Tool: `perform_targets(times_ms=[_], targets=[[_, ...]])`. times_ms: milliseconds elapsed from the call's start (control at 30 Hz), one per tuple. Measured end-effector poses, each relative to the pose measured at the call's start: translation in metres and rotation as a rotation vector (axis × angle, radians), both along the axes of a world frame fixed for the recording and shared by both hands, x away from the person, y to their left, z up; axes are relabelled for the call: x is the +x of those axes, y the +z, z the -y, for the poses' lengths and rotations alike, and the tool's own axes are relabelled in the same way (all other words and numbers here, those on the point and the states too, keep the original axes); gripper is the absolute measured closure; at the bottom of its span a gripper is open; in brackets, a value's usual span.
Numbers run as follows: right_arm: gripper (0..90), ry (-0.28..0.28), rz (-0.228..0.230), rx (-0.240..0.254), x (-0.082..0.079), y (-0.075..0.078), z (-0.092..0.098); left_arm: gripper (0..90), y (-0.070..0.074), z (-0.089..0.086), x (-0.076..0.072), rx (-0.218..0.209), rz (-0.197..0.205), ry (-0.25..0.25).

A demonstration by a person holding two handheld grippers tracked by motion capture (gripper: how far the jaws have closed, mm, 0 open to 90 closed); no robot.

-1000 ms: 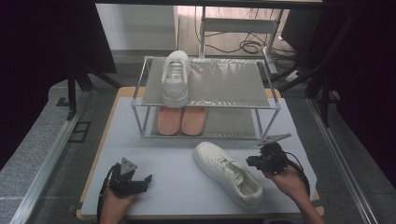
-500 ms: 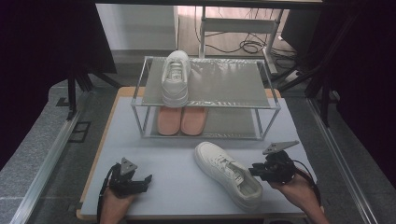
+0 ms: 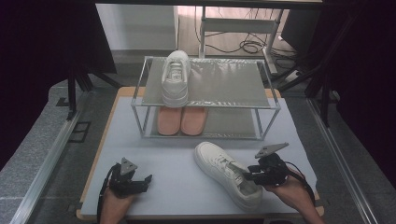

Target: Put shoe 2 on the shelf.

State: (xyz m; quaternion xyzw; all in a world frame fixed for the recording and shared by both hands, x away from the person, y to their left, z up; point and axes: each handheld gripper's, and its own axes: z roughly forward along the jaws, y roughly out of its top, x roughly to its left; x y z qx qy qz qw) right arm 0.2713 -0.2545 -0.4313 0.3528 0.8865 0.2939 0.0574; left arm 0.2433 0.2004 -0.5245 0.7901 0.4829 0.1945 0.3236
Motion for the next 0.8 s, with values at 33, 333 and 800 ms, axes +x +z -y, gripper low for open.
perform_targets(times_ms=[33, 333, 800], targets=[[62.2, 0.004, 0.002, -0.007, 0.001, -0.001, -0.002, 14.7, 0.000, 0.000, 0.000, 0.000, 0.000, 0.000], [75.2, -0.011, -0.003, -0.055, 0.006, -0.004, -0.009, 14.7, 0.000, 0.000, 0.000, -0.001, 0.000, 0.000], [79.4, -0.080, -0.164, 0.129, 0.020, -0.003, 0.008, 14.7, 0.000, 0.000, 0.000, 0.000, -0.004, -0.002]])
